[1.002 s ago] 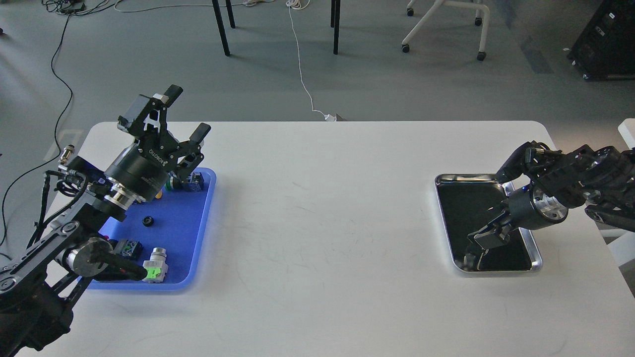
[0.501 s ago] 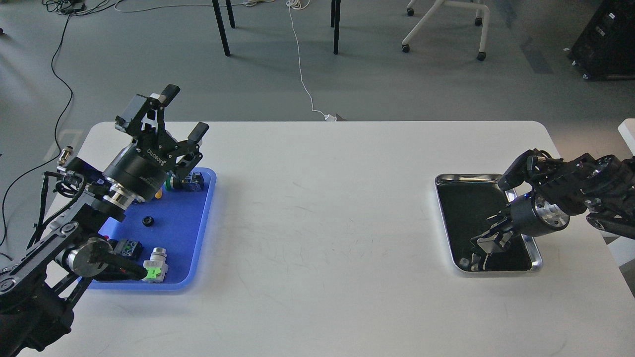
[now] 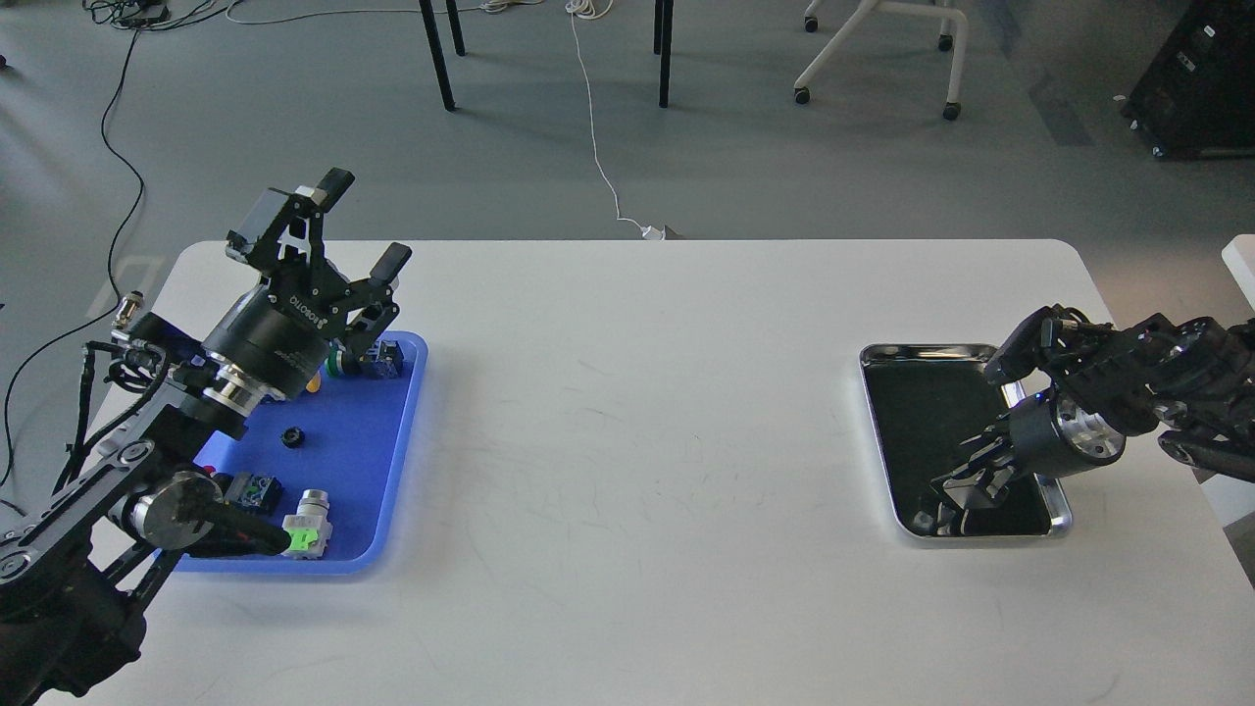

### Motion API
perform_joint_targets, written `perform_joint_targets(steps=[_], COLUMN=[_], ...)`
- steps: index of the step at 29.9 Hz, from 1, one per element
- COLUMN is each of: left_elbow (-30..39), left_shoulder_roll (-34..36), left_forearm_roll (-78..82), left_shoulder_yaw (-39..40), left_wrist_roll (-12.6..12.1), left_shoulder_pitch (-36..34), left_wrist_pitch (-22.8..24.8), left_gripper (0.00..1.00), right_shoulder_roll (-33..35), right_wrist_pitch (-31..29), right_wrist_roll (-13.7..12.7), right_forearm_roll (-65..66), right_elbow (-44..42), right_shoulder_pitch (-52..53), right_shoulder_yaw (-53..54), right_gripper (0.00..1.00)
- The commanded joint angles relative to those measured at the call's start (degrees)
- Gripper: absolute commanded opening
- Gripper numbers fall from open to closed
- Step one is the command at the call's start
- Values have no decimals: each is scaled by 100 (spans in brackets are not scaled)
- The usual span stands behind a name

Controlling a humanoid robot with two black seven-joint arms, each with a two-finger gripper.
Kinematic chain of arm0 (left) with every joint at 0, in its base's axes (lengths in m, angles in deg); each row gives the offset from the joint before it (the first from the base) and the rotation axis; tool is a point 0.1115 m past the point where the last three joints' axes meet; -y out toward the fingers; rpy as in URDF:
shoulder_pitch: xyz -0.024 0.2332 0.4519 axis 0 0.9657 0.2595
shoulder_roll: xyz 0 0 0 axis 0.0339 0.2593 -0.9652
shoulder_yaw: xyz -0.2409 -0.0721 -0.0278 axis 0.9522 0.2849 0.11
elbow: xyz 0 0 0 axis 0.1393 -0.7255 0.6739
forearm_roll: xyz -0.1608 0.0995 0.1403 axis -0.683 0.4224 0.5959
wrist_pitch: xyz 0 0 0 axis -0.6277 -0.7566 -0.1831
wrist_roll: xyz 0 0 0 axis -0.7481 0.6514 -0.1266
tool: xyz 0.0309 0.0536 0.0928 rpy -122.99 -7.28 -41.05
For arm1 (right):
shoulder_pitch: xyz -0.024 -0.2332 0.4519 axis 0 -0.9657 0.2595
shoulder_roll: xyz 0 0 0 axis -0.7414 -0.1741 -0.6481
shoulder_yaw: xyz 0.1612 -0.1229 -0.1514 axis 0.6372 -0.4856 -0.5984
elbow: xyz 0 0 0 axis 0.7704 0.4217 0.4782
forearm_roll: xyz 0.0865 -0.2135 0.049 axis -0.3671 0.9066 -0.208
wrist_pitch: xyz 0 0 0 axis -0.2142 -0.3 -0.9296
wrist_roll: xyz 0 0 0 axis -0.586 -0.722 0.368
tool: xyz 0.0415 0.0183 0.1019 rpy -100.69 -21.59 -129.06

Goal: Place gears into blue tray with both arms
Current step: 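Grasp another small black part on the metal tray with the right gripper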

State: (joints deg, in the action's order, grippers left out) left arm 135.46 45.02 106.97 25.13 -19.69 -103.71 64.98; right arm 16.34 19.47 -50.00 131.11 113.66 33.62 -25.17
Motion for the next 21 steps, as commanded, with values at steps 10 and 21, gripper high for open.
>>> perform_joint_targets(steps=[10,21], left_elbow=[0,0], left_shoulder_roll=[-70,-79], left_forearm_roll=[0,0], left_shoulder_yaw=[17,52], left_wrist_roll=[-3,-3], left_shoulder_pitch=[0,0], left_wrist_pitch=[0,0], left_gripper=[98,98], right_shoulder_roll=[0,9], right_wrist_pitch=[-1,-27], right_wrist_roll=[-1,-1], right_forearm_roll=[0,0], right_elbow=[-102,-102], right_shoulder_pitch=[-18,-53], right_shoulder_yaw=[-2,-11], right_gripper=[56,33])
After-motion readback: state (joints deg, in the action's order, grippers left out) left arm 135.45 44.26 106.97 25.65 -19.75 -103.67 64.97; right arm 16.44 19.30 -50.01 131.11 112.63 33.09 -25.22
